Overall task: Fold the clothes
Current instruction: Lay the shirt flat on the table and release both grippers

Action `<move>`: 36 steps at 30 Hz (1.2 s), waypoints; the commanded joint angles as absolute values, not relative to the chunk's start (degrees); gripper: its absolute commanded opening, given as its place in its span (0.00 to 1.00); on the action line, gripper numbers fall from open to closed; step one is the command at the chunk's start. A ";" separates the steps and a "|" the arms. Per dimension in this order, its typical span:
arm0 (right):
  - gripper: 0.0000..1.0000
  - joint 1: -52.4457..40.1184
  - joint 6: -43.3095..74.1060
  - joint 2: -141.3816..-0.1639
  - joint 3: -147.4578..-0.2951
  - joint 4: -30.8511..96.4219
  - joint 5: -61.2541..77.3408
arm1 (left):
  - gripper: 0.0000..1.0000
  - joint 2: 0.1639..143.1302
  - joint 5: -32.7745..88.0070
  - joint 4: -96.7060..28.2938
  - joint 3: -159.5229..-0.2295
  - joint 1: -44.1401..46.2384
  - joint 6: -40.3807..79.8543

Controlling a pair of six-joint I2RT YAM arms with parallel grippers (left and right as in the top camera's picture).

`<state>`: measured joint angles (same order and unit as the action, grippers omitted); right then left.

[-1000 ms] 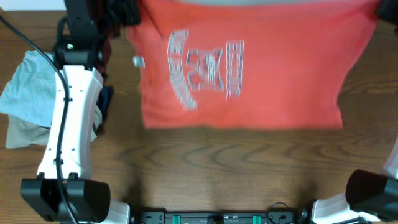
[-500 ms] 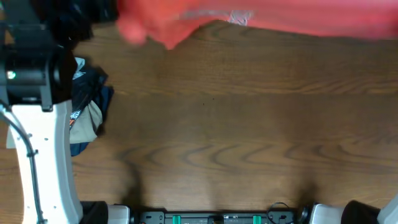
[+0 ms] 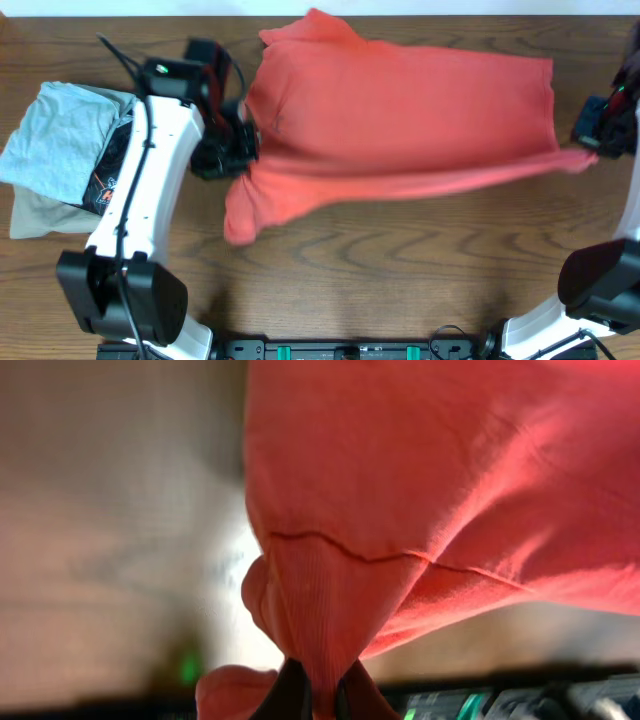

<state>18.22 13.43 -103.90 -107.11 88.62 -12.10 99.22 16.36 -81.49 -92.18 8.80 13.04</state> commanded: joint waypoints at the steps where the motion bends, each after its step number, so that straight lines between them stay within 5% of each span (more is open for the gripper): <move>1: 0.01 19.22 14.63 -103.81 -100.20 88.84 -14.20 | 0.06 98.80 15.84 -81.82 -85.47 8.60 12.03; 14: 0.01 21.41 20.36 -100.38 -75.31 82.65 -14.15 | 0.06 92.97 15.81 -81.23 -69.38 8.60 11.60; 27: 0.01 26.28 20.99 -81.43 -59.44 74.72 -9.58 | 0.06 73.08 17.32 -80.23 -59.00 8.60 13.87; 36: 0.01 26.39 18.39 -78.87 -59.33 68.25 -6.59 | 0.06 69.97 17.32 -64.64 -59.00 8.56 18.26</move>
<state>26.02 19.57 -78.63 -59.48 69.49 -8.10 69.67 16.84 -67.44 -59.13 8.80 15.62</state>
